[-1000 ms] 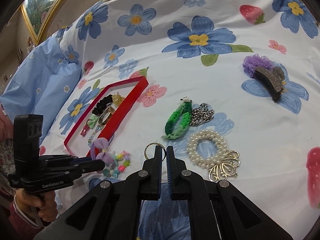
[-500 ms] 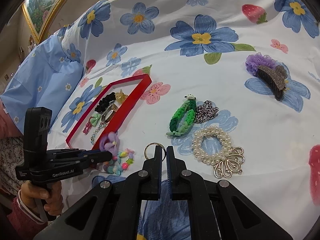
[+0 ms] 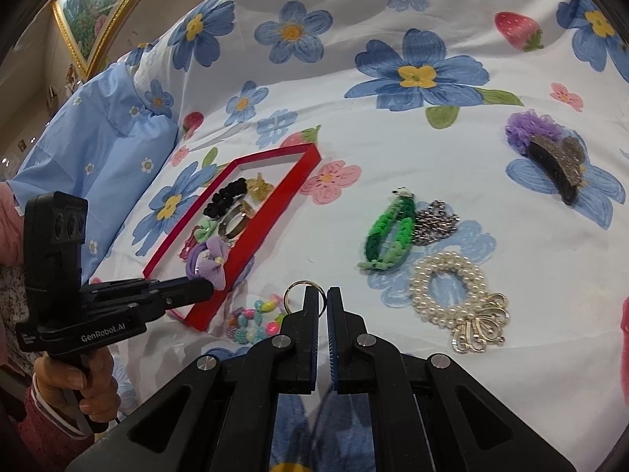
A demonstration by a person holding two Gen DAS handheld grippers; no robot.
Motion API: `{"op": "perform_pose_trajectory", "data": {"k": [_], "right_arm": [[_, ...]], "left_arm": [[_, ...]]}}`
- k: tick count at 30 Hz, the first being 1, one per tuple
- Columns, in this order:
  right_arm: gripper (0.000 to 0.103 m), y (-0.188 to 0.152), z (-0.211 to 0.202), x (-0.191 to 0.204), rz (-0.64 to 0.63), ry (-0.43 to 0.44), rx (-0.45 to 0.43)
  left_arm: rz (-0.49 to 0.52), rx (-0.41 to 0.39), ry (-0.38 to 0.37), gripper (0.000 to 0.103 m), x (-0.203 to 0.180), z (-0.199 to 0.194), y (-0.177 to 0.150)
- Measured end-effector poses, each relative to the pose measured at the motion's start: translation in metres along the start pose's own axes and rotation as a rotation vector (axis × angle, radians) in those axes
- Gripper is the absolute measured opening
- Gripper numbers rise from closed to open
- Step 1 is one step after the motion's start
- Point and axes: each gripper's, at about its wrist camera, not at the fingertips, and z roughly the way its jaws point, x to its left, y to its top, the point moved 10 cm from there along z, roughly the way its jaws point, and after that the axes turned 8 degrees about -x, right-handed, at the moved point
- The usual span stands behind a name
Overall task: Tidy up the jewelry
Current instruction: 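Carry the purple bow tie and gold ring into the red box and open both tools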
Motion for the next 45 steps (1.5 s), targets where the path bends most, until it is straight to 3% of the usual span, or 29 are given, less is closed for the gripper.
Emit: {"op": "perform_pose_trajectory", "data": {"k": [12, 24, 36, 45], "right_arm": [[0.004, 0.0, 0.031, 0.056, -0.063, 0.083, 0.047], [0.004, -0.004, 0.087, 0.126, -0.171, 0.163, 0.129], [0.004, -0.02, 0.147, 0.144, -0.304, 0.113, 0.236], [0.005, -0.026, 0.164, 0.145, -0.383, 0.081, 0.281]], "left_arm": [[-0.085, -0.06, 0.068, 0.004, 0.057, -0.035, 0.002], [-0.198, -0.057, 0.092, 0.004, 0.116, -0.043, -0.009], [-0.255, -0.021, 0.077, 0.004, 0.145, -0.025, -0.017], [-0.294, 0.013, 0.059, 0.004, 0.156, -0.012, -0.024]]}}
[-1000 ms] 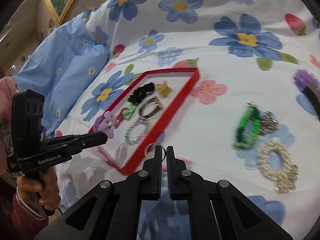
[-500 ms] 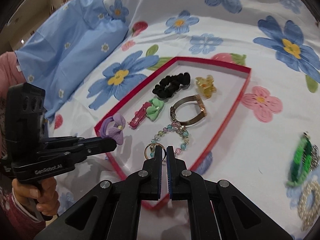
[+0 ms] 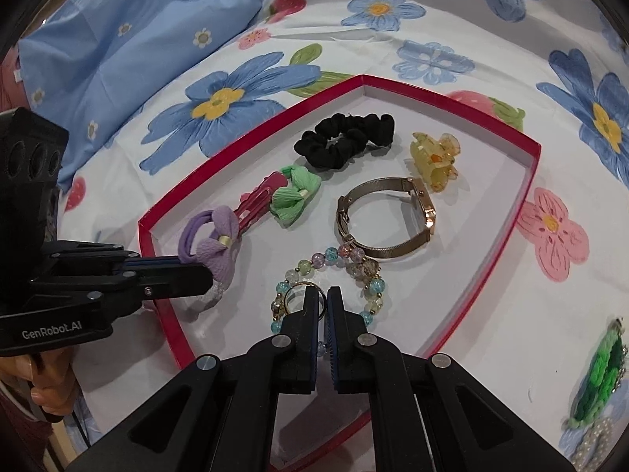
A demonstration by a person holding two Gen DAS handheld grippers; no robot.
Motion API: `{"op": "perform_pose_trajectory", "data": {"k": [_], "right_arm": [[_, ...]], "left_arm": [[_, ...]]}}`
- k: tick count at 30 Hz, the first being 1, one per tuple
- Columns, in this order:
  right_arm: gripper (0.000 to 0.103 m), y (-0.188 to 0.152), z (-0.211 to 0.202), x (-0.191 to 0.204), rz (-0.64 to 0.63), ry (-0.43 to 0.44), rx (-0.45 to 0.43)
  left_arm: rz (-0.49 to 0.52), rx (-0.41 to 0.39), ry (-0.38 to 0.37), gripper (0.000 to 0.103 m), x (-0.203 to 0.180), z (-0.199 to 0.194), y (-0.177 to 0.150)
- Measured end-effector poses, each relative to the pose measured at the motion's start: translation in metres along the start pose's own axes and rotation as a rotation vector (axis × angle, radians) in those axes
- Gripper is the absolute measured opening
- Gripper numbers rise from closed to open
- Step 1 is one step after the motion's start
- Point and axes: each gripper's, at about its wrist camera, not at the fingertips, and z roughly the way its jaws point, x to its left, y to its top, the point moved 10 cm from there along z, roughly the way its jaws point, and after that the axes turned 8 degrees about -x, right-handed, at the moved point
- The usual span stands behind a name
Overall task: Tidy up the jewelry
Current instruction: 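Carry the purple bow tie and gold ring into the red box and open both tools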
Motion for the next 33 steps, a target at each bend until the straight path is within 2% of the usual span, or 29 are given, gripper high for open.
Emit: {"op": "perform_pose_trajectory", "data": {"k": [16, 20, 22, 33], "right_arm": [[0.009, 0.002, 0.0, 0.002, 0.023, 0.016, -0.002], [0.01, 0.003, -0.004, 0.002, 0.037, 0.024, -0.014], [0.01, 0.003, -0.007, 0.002, 0.041, 0.028, -0.022], [0.013, 0.01, -0.049, -0.01, 0.105, 0.035, -0.112]], "left_arm": [[-0.026, 0.008, 0.01, 0.006, 0.007, -0.002, -0.003], [-0.031, 0.012, 0.02, 0.011, 0.007, -0.003, -0.004], [-0.031, 0.015, 0.021, 0.015, 0.006, -0.003, -0.004], [0.007, -0.011, 0.061, 0.059, -0.011, -0.02, -0.003]]}}
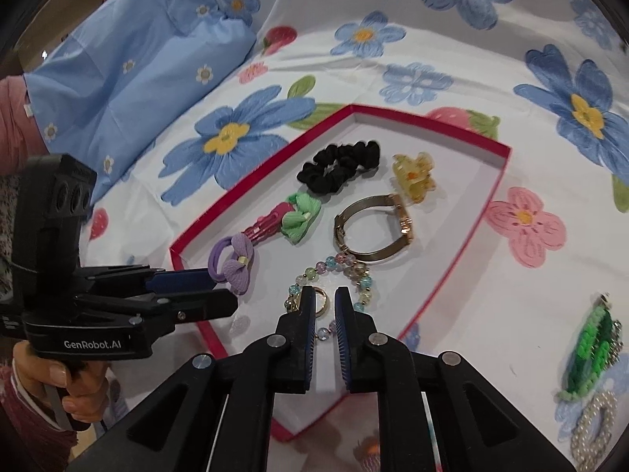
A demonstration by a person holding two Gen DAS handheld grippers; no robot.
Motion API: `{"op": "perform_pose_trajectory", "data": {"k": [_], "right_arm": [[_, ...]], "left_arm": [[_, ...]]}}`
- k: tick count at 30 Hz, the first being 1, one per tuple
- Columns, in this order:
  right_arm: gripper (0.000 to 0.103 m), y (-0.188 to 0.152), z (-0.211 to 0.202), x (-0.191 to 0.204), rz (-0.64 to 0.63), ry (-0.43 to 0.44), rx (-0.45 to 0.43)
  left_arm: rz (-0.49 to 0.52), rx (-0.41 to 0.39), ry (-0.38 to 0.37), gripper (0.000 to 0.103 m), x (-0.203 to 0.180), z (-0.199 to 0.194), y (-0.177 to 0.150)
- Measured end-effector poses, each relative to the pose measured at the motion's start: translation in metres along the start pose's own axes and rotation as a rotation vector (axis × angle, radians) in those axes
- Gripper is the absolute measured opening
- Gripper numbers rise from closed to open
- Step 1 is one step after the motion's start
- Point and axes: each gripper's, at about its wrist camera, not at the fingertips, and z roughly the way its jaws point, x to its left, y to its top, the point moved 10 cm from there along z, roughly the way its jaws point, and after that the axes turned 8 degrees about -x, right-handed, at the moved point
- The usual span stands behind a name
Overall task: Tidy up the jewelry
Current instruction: 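Move both open tools back toward the remaining bracelets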
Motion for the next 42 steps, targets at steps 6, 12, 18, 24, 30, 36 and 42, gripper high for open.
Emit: {"op": "perform_pose_trajectory", "data": {"k": [6, 12, 18, 24, 30, 36, 42], "right_arm": [[0.014, -0.003, -0.032, -0.018, 0.059, -0.013, -0.054], [0.018, -0.015, -0.063, -0.047, 0.138, -0.049, -0.096], [0.027, -0.034, -0.095, -0.087, 0.219, -0.107, -0.129], [0.031, -0.055, -0.123, -0.131, 0.3, -0.169, -0.15], [0.033, -0.074, -0.143, -0.158, 0.349, -0.212, -0.163], [0.034, -0.092, -0.155, -0.177, 0.387, -0.236, -0.163], [0.036, -0.103, -0.162, -0.186, 0.405, -0.248, -0.158]], "left_arm": [[0.016, -0.019, 0.017, 0.065, -0.011, -0.015, -0.004], [0.037, -0.012, 0.009, 0.065, -0.028, -0.018, -0.011], [0.085, -0.006, -0.011, 0.065, -0.057, -0.015, -0.013], [0.145, 0.007, -0.039, 0.066, -0.09, -0.008, -0.015], [0.211, 0.032, -0.046, 0.066, -0.118, 0.003, -0.021], [0.253, 0.063, -0.057, 0.066, -0.137, 0.012, -0.031], [0.294, 0.093, -0.081, 0.066, -0.157, 0.022, -0.042]]}}
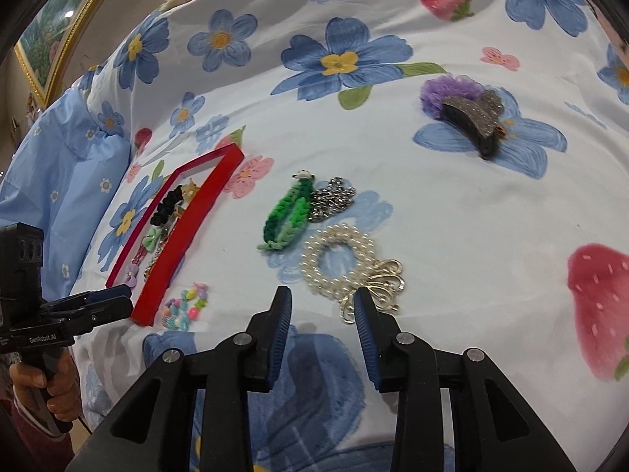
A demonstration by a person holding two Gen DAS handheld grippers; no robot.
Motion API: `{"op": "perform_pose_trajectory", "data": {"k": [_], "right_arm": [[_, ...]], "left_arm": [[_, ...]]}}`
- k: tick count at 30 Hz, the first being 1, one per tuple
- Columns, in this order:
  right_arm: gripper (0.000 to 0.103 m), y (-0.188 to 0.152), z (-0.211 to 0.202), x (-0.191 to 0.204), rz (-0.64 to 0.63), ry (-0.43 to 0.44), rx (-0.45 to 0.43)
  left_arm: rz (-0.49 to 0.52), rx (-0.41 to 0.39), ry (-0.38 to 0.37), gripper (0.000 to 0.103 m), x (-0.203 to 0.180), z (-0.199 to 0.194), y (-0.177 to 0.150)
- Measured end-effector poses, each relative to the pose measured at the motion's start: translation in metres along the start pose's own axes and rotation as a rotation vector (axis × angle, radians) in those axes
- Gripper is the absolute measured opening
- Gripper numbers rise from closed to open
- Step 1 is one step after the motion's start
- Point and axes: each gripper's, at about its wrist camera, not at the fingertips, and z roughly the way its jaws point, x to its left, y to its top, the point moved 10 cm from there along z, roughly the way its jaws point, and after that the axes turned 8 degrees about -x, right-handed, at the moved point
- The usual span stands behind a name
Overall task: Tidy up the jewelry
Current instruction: 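Move both open tools back toward the remaining bracelets, then grasp the candy-bead bracelet with the left tool while the right tool grasps the pearl bracelet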
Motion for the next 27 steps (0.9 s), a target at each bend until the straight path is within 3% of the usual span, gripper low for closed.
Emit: {"op": "perform_pose_trajectory", "data": {"k": [9, 16, 25, 27], "right_arm": [[0.053, 0.009, 0.003, -0.004, -0.081, -0.023, -0.004], [0.053, 0.024, 0.023, -0.009, -0.174, -0.048, 0.027], [0.051, 0.016, 0.059, -0.012, -0.268, -0.087, 0.099], [0.04, 0.014, 0.062, -0.014, -0.282, -0.107, 0.096]], "left_arm": [[0.117, 0.064, 0.025, 0.066, -0.019, 0.026, -0.006], [0.165, 0.102, 0.044, 0.066, -0.017, 0.045, -0.007], [0.215, 0.116, 0.083, 0.065, -0.017, 0.057, -0.015], [0.233, 0.113, 0.081, 0.054, -0.019, 0.059, -0.016]]}}
